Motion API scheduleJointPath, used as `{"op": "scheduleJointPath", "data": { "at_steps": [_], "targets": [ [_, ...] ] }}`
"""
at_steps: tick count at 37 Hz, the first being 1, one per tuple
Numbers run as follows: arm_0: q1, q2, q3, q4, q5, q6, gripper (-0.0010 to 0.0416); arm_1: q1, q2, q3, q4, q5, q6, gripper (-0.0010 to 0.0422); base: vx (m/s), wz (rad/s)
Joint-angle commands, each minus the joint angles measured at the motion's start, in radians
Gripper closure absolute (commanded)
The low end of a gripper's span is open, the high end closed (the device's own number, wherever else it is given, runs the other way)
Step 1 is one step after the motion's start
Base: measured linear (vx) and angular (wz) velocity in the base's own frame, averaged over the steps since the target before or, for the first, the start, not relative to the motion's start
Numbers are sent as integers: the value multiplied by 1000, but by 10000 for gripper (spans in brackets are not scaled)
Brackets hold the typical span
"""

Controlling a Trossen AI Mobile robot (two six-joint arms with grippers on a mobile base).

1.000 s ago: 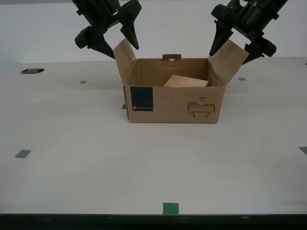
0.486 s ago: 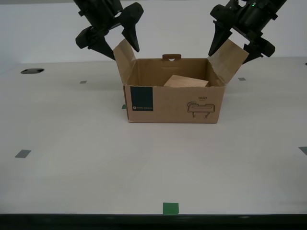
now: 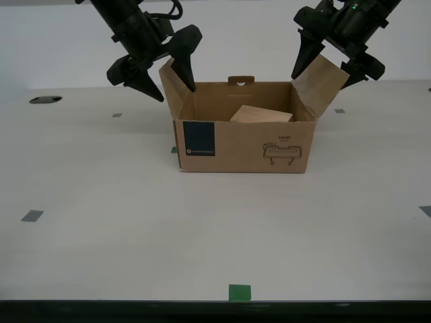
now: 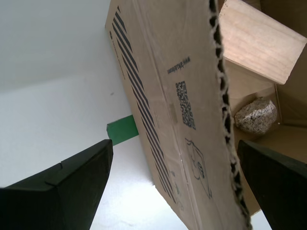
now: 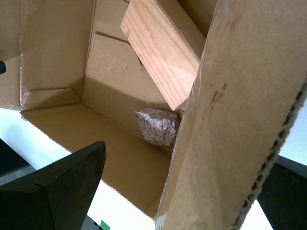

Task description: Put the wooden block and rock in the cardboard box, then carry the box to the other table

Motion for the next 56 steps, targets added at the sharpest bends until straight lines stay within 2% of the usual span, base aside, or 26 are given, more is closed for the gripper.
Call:
{"op": "scheduleJointPath", "data": {
  "at_steps": [1,40,51,56],
  "targets": [
    [3,0,0,0,-6,-5,19,-1,0,8,10,-1,2,57,0,0],
    [6,0,0,8,-6,-4,19,-2,0,27,21,-1,9,58,0,0],
    [8,0,0,8,-6,13,20,3,0,27,34,-1,9,58,0,0],
    [9,0,0,8,-6,14,34,5,0,27,32,-1,9,60,0,0]
  ]
}}
